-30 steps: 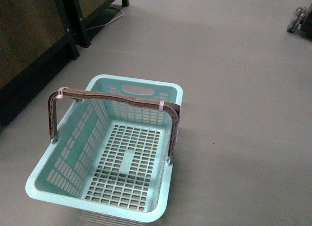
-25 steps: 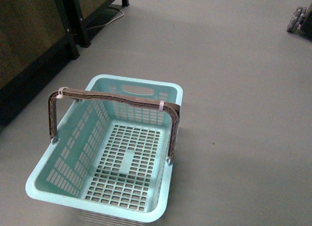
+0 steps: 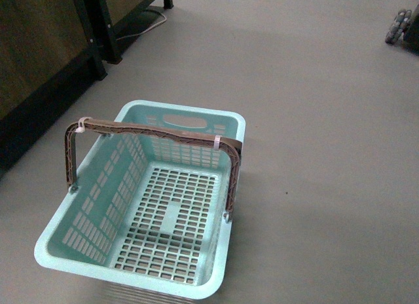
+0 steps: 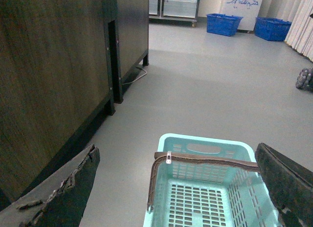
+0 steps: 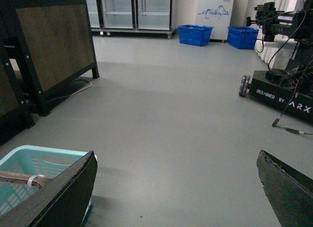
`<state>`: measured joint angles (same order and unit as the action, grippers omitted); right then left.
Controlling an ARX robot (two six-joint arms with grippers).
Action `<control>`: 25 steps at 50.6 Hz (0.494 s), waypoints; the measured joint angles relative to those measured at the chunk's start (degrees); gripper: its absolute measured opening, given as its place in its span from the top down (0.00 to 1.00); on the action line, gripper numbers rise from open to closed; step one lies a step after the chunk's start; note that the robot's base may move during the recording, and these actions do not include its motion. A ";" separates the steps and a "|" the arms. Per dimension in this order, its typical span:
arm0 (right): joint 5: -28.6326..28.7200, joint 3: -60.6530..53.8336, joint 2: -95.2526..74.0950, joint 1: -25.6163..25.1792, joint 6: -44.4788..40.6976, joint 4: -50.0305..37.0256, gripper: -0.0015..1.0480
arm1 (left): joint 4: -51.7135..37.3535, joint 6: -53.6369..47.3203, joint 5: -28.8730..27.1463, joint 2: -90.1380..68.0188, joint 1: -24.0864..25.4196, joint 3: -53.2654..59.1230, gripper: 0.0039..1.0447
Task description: Pick mango and avocado into basket
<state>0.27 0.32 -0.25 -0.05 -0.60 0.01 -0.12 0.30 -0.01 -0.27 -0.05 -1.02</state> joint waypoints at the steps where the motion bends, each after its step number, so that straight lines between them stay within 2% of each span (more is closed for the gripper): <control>1: -0.02 0.00 0.00 0.00 0.00 0.00 0.07 | -0.02 0.00 0.00 0.00 0.00 0.00 0.07; 25: -0.02 0.00 0.00 0.00 0.00 0.00 0.07 | 0.79 1.18 0.46 -0.35 0.00 -0.17 0.07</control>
<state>0.25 0.32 -0.25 -0.05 -0.60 0.01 0.67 1.48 0.45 -0.62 -0.05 -1.19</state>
